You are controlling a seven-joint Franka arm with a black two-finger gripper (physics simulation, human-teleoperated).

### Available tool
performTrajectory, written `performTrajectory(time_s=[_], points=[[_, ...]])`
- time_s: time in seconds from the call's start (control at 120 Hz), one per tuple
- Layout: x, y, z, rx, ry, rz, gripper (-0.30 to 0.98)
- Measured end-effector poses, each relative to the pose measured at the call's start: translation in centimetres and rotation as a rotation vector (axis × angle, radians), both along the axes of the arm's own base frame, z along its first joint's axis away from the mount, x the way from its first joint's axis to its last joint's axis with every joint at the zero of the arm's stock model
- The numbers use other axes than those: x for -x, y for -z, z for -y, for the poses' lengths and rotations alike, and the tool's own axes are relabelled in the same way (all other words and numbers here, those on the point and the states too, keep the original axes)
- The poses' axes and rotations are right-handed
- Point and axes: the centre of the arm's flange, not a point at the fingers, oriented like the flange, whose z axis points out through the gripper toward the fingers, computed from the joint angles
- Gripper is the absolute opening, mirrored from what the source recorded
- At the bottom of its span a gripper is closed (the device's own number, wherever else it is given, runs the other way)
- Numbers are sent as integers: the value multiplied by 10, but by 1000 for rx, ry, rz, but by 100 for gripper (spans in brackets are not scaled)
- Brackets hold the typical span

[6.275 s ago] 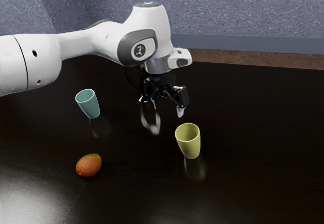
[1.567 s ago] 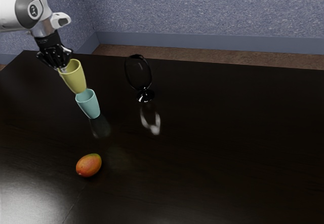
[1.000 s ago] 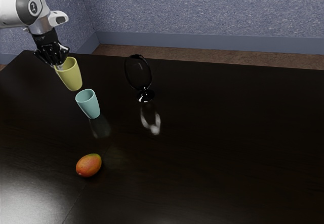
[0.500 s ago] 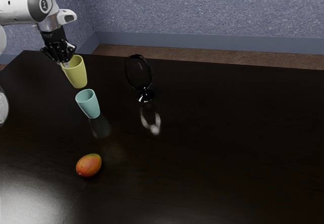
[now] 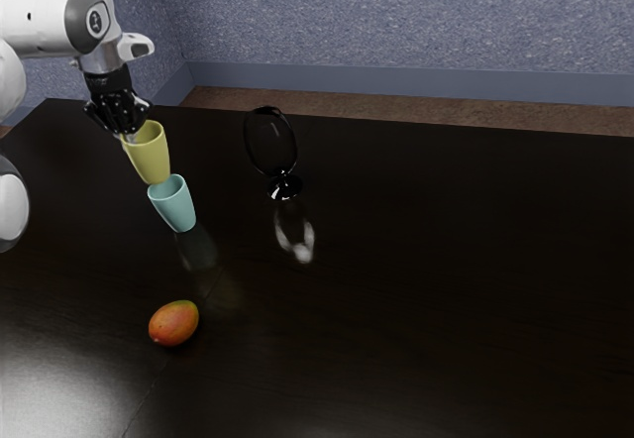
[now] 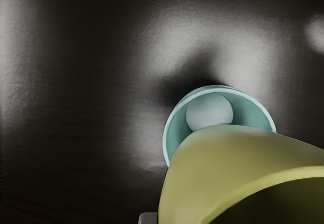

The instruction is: Place the right cup onto the left cup

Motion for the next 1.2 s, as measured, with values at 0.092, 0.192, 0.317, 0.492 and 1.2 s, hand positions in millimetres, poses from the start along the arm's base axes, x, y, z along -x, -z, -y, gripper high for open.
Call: performTrajectory(time_s=[0.092, 0.192, 0.317, 0.492, 1.2], points=[[-1, 3, 0, 0, 1, -5, -10], [-2, 7, 1, 0, 2, -10, -10], [-4, 12, 1, -1, 3, -19, -10], [-5, 17, 1, -1, 5, -24, -10], [-16, 37, 7, 25, 5, -29, 24]])
